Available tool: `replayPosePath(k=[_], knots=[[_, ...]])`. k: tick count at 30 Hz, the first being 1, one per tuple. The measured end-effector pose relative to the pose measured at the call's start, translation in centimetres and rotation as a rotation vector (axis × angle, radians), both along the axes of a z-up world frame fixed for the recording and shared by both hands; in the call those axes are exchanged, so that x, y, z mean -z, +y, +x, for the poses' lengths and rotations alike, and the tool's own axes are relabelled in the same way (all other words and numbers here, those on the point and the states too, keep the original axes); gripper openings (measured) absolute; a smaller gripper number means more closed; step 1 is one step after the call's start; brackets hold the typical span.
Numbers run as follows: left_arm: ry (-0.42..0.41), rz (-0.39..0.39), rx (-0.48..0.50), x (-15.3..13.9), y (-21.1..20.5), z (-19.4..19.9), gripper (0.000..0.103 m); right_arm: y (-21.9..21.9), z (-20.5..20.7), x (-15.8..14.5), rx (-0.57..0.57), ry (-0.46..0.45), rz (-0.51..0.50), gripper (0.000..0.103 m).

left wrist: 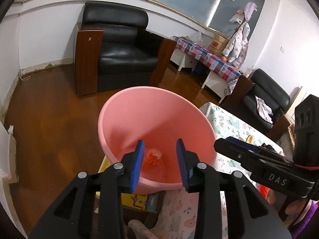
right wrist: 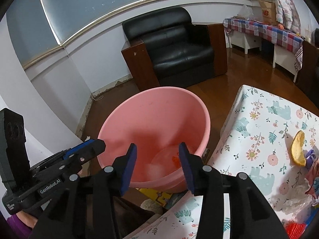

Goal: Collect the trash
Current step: 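Withdraw both tools from the bucket back over the table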

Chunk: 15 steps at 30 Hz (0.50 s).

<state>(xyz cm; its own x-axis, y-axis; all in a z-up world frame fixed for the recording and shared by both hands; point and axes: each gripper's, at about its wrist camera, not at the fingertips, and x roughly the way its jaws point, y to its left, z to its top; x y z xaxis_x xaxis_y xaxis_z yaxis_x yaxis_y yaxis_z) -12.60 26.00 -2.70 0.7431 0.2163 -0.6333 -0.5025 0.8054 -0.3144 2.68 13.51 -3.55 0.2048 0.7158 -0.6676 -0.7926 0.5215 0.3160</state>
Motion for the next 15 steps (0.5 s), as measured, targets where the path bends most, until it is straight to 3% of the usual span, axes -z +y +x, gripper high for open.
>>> replayPosePath(k=[8, 15], knots=[[-0.017, -0.014, 0.033, -0.4, -0.8, 0.1, 0.034, -2.5, -0.6, -0.5, 0.03, -0.022, 0.018, 0.045], [-0.013, 0.017, 0.109, -1.0, -3.8, 1.1, 0.034, -5.8, -1.5, -1.6, 0.064, -0.063, 0.029, 0.045]])
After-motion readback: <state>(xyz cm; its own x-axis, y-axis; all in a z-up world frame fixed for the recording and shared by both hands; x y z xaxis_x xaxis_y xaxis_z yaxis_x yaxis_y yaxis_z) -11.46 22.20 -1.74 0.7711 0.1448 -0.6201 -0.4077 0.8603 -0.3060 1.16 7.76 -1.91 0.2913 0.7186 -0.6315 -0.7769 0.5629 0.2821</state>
